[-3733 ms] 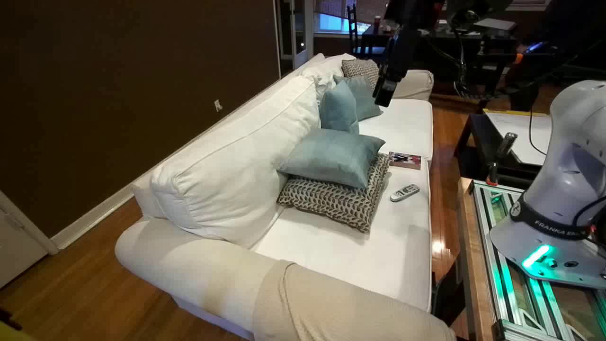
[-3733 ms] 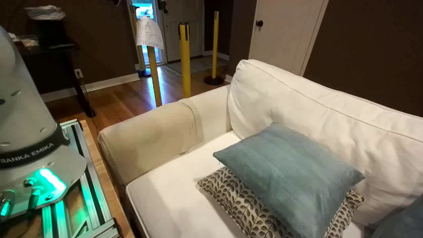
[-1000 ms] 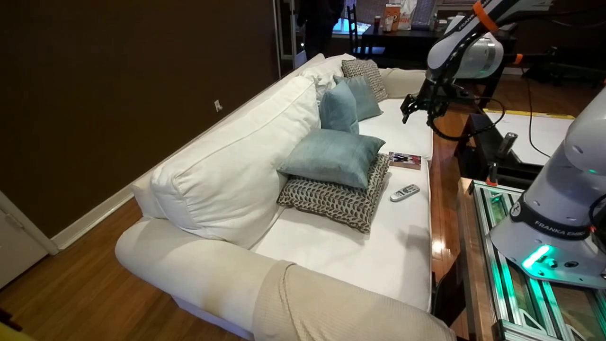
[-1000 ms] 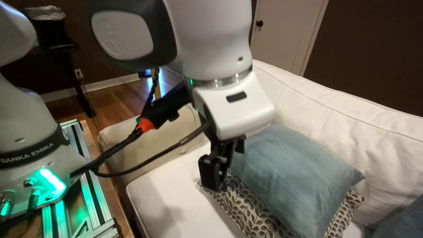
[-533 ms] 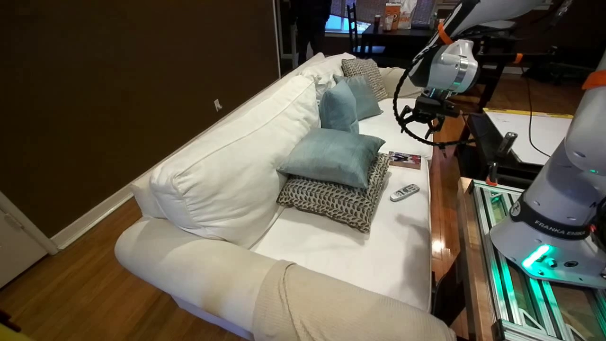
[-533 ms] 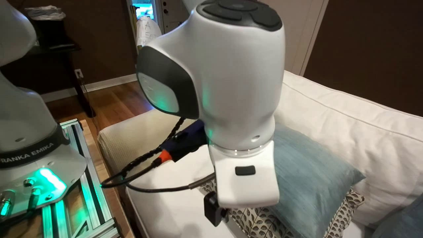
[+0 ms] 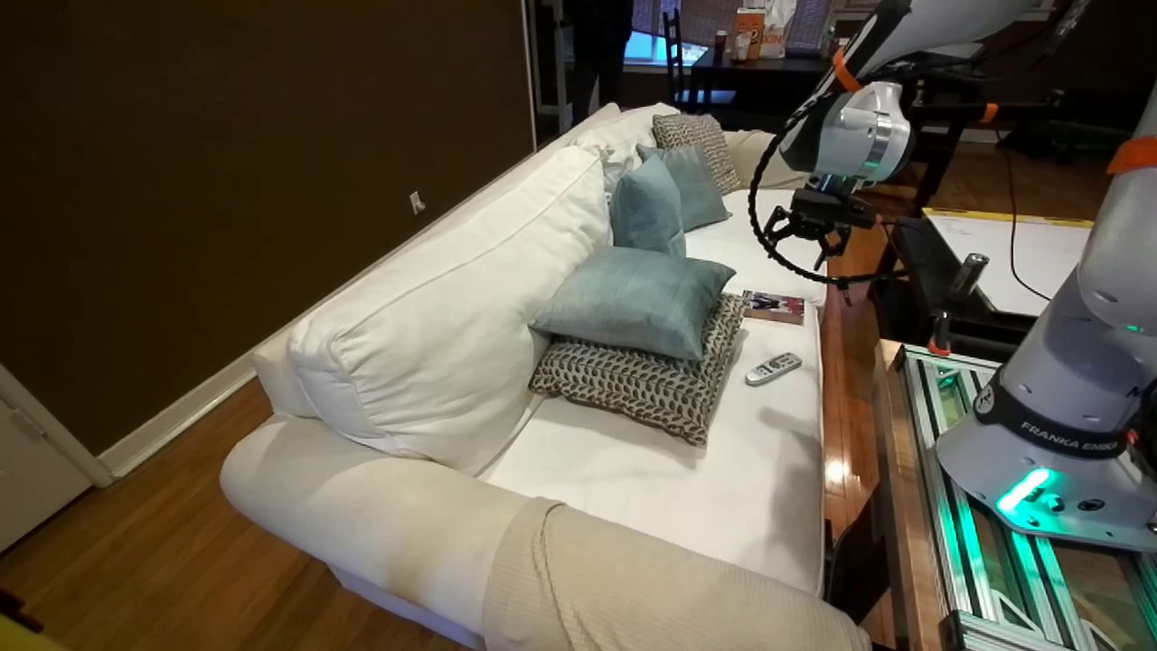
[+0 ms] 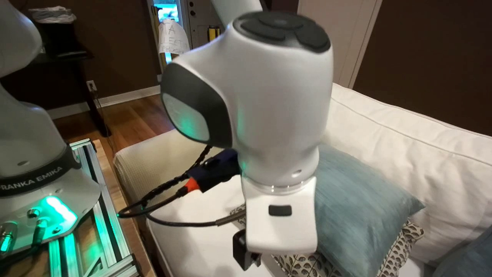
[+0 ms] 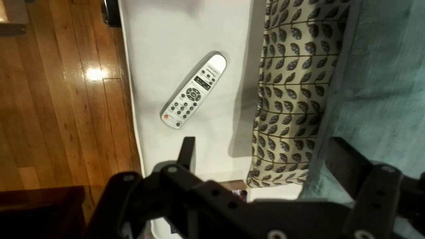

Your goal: Place remote between the two vertically stacked cushions

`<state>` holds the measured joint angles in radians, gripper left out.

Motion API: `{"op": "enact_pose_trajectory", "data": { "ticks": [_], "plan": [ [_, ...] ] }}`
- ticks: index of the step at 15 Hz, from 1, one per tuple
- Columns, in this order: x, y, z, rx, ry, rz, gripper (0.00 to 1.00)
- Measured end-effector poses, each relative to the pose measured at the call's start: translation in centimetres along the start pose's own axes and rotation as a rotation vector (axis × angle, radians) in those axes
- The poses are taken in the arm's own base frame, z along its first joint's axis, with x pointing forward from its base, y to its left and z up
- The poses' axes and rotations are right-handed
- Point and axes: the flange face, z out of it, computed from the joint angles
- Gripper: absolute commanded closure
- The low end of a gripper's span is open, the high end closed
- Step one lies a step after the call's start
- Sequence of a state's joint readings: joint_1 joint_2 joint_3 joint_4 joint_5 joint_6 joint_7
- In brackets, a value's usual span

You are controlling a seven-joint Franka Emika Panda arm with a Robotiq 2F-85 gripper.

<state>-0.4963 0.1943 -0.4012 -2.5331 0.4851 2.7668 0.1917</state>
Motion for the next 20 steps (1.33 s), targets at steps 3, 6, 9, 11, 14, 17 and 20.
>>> {"op": "enact_pose_trajectory", "data": {
  "ticks": [3,6,9,11,14,17,20],
  "plan": [
    [0.2,1.6,4.8,-0.096,-0.043,0.095,0.0],
    [1.0,2.5,9.8,-0.167,-0.071,0.197,0.0],
    [2.8,2.8,13.4,-0.197,-0.067,0.291,0.0],
    [4.2,3.1,15.2,-0.207,-0.056,0.339,0.0],
    [5.8,3.5,17.6,-0.221,-0.042,0.392,0.0],
    [6.6,3.9,20.0,-0.24,-0.037,0.421,0.0],
    [7.0,4.0,22.3,-0.252,-0.036,0.443,0.0]
  ]
}}
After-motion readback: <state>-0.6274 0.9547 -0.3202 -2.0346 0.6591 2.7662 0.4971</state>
